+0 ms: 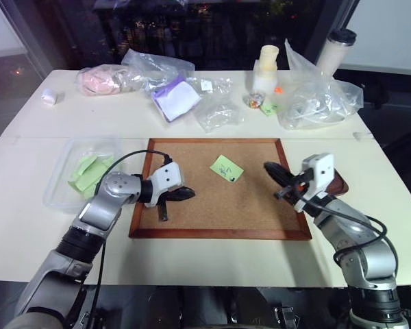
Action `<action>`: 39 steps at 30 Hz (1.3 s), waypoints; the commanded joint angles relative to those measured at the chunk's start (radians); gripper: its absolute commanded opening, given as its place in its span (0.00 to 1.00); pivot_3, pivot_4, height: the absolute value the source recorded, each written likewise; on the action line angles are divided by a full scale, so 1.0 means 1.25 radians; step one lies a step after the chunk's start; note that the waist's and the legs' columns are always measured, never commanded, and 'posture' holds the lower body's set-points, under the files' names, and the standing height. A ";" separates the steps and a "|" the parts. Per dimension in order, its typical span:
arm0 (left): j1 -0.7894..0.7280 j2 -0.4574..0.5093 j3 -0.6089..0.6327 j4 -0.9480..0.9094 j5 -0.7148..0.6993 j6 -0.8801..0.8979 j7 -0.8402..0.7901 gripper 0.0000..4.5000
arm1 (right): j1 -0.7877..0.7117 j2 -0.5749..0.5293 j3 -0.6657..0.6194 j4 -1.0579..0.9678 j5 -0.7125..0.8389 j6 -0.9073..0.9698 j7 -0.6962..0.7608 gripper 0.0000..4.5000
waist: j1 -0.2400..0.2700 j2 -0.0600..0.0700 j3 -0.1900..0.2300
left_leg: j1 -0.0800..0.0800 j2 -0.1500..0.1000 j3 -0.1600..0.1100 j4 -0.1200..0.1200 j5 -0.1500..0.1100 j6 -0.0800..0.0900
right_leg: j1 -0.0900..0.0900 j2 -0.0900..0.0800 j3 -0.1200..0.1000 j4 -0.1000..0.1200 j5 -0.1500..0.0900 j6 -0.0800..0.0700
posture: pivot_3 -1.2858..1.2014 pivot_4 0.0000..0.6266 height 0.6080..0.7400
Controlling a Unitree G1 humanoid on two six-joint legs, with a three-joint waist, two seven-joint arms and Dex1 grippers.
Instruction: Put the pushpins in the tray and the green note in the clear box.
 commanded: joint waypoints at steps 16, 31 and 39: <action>0.023 0.001 -0.025 0.018 0.023 0.017 -0.001 0.00 | -0.036 -0.117 -0.127 0.299 -0.132 -0.083 -0.080 0.20 | -0.002 0.001 -0.001 | 0.000 0.000 0.000 0.000 0.000 0.000 | 0.000 0.000 0.000 0.000 0.000 0.000 | 0.52 0.24 0.95; 0.019 -0.007 -0.027 0.028 0.025 0.011 0.003 0.00 | -0.037 -0.073 -0.205 0.229 -0.072 -0.092 -0.132 0.99 | -0.001 0.001 -0.001 | 0.000 0.000 0.000 0.000 0.000 0.000 | 0.000 0.000 0.000 0.000 0.000 0.000 | 0.52 0.24 0.95; 0.017 -0.004 -0.027 0.027 0.024 0.011 -0.004 0.00 | -0.030 -0.065 -0.034 0.056 -0.009 -0.037 0.009 0.99 | -0.002 0.001 -0.001 | 0.000 0.000 0.000 0.000 0.000 0.000 | 0.000 0.000 0.000 0.000 0.000 0.000 | 0.52 0.24 0.95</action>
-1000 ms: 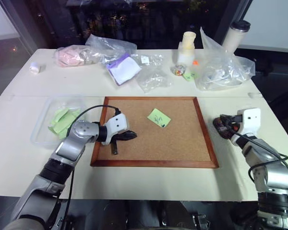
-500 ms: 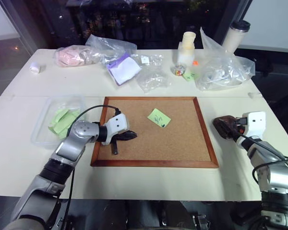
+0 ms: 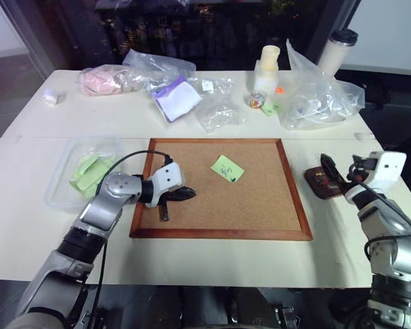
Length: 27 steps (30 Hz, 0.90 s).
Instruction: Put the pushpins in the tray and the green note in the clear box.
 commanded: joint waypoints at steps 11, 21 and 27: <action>0.023 0.005 -0.020 0.011 0.022 0.023 0.000 0.00 | -0.035 0.054 0.399 0.003 -0.127 -0.069 0.169 0.99 | 0.002 0.000 0.000 | 0.000 0.000 0.000 0.000 0.000 0.000 | 0.000 0.000 0.000 0.000 0.000 0.000 | 0.52 0.24 0.95; 0.034 0.010 -0.021 -0.004 0.022 0.034 0.010 0.00 | -0.087 0.070 0.412 0.088 -0.159 -0.128 0.214 0.99 | -0.001 0.000 0.000 | 0.000 0.000 0.000 0.000 0.000 0.000 | 0.000 0.000 0.000 0.000 0.000 0.000 | 0.52 0.24 0.95; 0.035 0.012 -0.022 -0.005 0.024 0.034 0.010 0.00 | -0.099 0.084 0.423 0.119 -0.167 -0.132 0.235 0.88 | -0.002 0.000 0.000 | 0.000 0.000 0.000 0.000 0.000 0.000 | 0.000 0.000 0.000 0.000 0.000 0.000 | 0.52 0.24 0.95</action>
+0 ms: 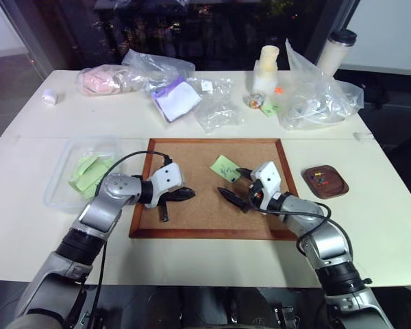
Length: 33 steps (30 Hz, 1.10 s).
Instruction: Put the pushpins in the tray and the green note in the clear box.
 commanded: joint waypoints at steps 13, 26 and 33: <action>0.025 0.008 -0.019 0.010 0.020 0.024 0.003 0.00 | -0.042 0.010 0.017 0.098 -0.047 0.000 0.037 0.01 | -0.002 -0.002 -0.001 | 0.002 0.000 0.000 0.000 0.000 0.000 | 0.002 0.000 0.000 0.000 0.000 0.000 | 0.52 0.24 0.95; 0.034 0.012 -0.016 -0.005 0.012 0.032 0.003 0.00 | -0.012 0.013 -0.070 -0.121 0.024 0.027 -0.011 0.01 | 0.001 -0.001 -0.001 | -0.001 0.000 0.000 0.000 0.000 0.000 | -0.001 0.000 0.000 0.000 0.000 0.000 | 0.52 0.24 0.95; 0.033 0.009 -0.018 -0.001 0.013 0.031 -0.003 0.00 | 0.018 -0.002 -0.090 -0.217 0.048 0.086 -0.031 0.01 | 0.000 -0.002 -0.001 | -0.001 0.000 0.000 0.000 0.000 0.000 | -0.001 0.000 0.000 0.000 0.000 0.000 | 0.52 0.24 0.95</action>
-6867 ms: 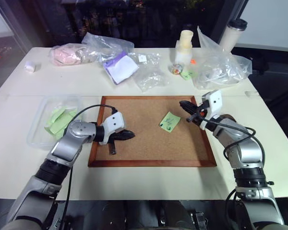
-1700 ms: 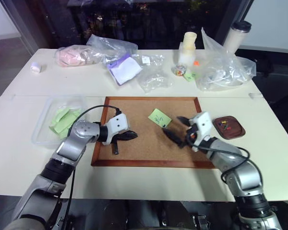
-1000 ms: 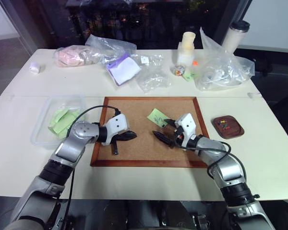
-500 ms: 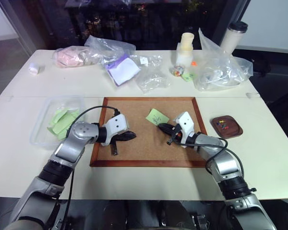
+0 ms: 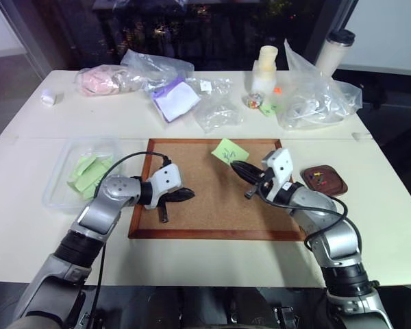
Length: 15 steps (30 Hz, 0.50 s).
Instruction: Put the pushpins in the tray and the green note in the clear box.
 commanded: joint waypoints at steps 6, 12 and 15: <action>-0.082 -0.030 0.151 0.012 -0.194 0.212 -0.018 0.00 | 0.016 -0.020 -0.032 -0.077 0.024 0.030 -0.014 0.01 | -0.001 -0.002 0.002 | -0.001 0.000 0.000 0.000 0.000 0.000 | -0.001 0.000 0.000 0.000 0.000 0.000 | 0.52 0.24 0.95; -0.199 -0.049 0.253 0.047 -0.343 0.379 -0.015 0.54 | 0.012 -0.023 -0.036 -0.082 0.025 0.032 -0.019 0.00 | -0.002 -0.002 0.002 | -0.002 0.000 -0.002 0.000 0.000 0.000 | -0.002 0.000 0.000 0.000 0.000 0.000 | 0.52 0.24 0.95; -0.227 -0.068 0.271 0.065 -0.380 0.428 -0.003 0.87 | 0.008 -0.023 -0.035 -0.079 0.024 0.030 -0.023 0.00 | -0.002 -0.002 0.002 | -0.002 0.000 -0.003 0.000 0.000 0.000 | -0.002 0.000 0.000 0.000 0.000 0.000 | 0.52 0.24 0.95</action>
